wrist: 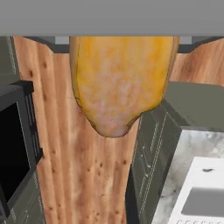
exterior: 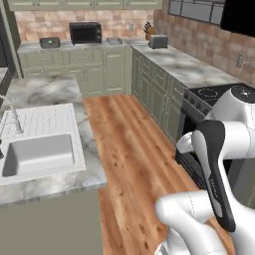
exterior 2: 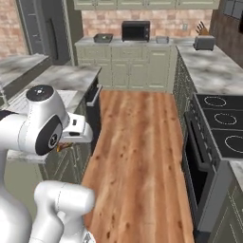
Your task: Place one corn and one chicken drumstick in each tupperware on the nearby counter, to pack two identical lunches.
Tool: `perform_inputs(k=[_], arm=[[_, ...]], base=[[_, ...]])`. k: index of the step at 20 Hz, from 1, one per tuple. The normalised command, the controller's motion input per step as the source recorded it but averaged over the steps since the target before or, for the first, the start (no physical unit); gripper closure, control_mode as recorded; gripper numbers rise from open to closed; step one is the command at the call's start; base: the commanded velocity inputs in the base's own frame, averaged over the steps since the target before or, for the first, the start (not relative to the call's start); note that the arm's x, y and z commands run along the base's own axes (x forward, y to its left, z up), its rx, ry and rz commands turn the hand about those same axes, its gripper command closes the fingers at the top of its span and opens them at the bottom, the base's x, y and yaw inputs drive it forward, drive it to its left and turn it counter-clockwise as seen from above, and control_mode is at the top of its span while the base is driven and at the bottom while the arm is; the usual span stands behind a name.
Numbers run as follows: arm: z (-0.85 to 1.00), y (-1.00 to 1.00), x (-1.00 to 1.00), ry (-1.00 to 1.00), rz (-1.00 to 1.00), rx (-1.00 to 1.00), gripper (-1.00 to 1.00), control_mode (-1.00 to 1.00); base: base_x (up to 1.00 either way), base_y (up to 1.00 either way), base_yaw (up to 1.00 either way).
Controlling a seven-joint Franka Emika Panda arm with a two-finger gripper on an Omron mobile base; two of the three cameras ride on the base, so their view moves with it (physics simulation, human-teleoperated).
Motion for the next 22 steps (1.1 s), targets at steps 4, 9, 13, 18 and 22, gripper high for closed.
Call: perform_inputs(k=[4, 9, 13, 18, 22], arm=[[0.0, 0.0, 0.0, 0.0, 0.0, 0.0, 1.0, 1.0], [0.0, 0.0, 0.0, 0.0, 0.0, 0.0, 1.0, 1.0], [0.0, 0.0, 0.0, 0.0, 0.0, 0.0, 1.0, 1.0], [0.0, 0.0, 0.0, 0.0, 0.0, 0.0, 1.0, 1.0], [0.0, 0.0, 0.0, 0.0, 0.0, 0.0, 1.0, 1.0]], base=[[0.98, -0.31, 0.0], [1.0, -0.28, 0.0], [1.0, -0.37, 0.0], [1.0, -0.33, 0.0], [1.0, -0.32, 0.0]])
